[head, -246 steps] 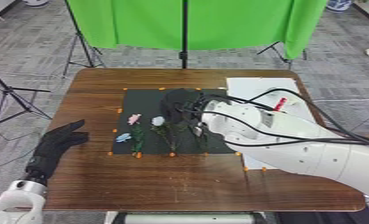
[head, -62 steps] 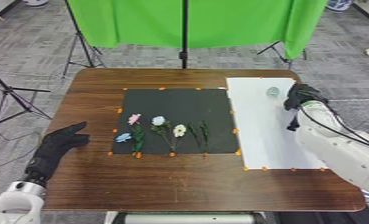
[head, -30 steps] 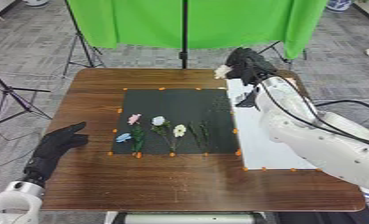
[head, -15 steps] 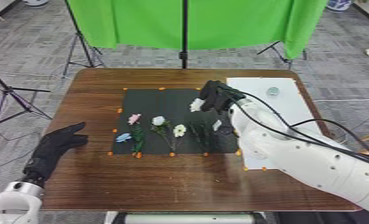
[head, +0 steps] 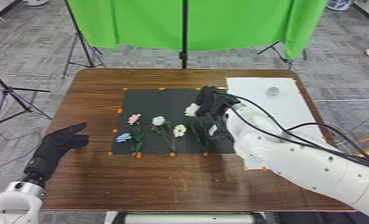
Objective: Arrange flowers
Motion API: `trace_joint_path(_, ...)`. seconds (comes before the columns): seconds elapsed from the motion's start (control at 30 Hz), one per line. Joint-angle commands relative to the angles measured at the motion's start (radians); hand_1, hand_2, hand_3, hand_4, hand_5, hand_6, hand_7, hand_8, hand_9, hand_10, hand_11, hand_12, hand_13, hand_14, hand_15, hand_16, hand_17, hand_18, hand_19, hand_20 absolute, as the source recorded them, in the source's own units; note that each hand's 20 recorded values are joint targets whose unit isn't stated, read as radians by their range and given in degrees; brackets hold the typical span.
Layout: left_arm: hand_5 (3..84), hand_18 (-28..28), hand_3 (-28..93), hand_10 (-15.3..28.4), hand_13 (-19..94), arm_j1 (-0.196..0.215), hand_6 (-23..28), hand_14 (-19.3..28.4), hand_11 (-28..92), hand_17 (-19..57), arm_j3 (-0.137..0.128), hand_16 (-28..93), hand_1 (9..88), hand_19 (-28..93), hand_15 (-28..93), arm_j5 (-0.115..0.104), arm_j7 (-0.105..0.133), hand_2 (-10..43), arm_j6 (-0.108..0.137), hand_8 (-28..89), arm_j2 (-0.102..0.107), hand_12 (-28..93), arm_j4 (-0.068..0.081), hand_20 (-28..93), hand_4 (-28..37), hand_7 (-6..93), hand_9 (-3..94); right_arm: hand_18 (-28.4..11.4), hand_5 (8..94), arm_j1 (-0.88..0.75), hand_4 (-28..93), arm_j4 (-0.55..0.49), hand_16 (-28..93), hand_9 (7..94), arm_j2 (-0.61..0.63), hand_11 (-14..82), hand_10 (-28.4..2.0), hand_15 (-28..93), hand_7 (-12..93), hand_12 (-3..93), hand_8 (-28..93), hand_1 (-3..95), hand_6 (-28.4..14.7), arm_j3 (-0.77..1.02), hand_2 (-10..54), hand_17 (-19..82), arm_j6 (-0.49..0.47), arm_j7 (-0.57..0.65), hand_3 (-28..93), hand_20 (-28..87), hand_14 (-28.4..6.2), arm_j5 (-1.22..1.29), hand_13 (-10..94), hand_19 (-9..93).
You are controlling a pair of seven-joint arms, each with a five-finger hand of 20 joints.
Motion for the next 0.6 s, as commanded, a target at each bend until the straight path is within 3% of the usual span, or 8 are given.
trace_joint_path(0.03, 43.9, 13.0, 65, 15.1, 41, 0.003, 3.9, 19.8, 19, 9.0, 0.002, -3, 24.7, 11, 18, 0.007, -0.014, 17.8, -0.019, -6, -0.004, 11, 0.005, 14, -26.2, 8.5, 48.7, -16.6, 74.2, -0.005, -14, 0.014, 35, 81.3, 0.0, 10.2, -12.1, 62, 17, 29.8, 5, 57.0, -1.9, 0.009, -9.5, 60, -0.062, -0.008, 57, 56, -3.4, 0.001, 87, 93)
trace_joint_path(0.23, 43.9, 13.0, 65, 15.0, 41, 0.002, 3.9, 19.9, 19, 9.0, 0.002, -3, 25.7, 11, 17, 0.007, -0.016, 16.8, -0.022, -6, -0.001, 11, 0.005, 14, -24.9, 8.4, 48.6, -16.6, 73.1, 0.003, -15, 0.014, 35, 78.8, 0.007, 12.8, -13.3, 63, 17, 27.0, 5, 56.4, -2.0, 0.003, -9.5, 59, -0.057, -0.013, 57, 56, -3.4, -0.004, 87, 93)
trace_joint_path(0.6, 43.8, 13.0, 65, 15.1, 41, -0.007, 3.9, 19.8, 19, 9.1, 0.004, -3, 26.1, 11, 17, 0.007, -0.014, 16.4, -0.029, -6, 0.006, 11, 0.01, 14, -24.2, 8.5, 48.6, -16.8, 72.5, 0.011, -15, 0.009, 35, 78.3, 0.014, 12.2, -12.9, 63, 18, 27.2, 5, 56.6, -1.2, 0.007, -9.5, 59, 0.011, -0.044, 56, 56, -3.8, -0.043, 86, 93)
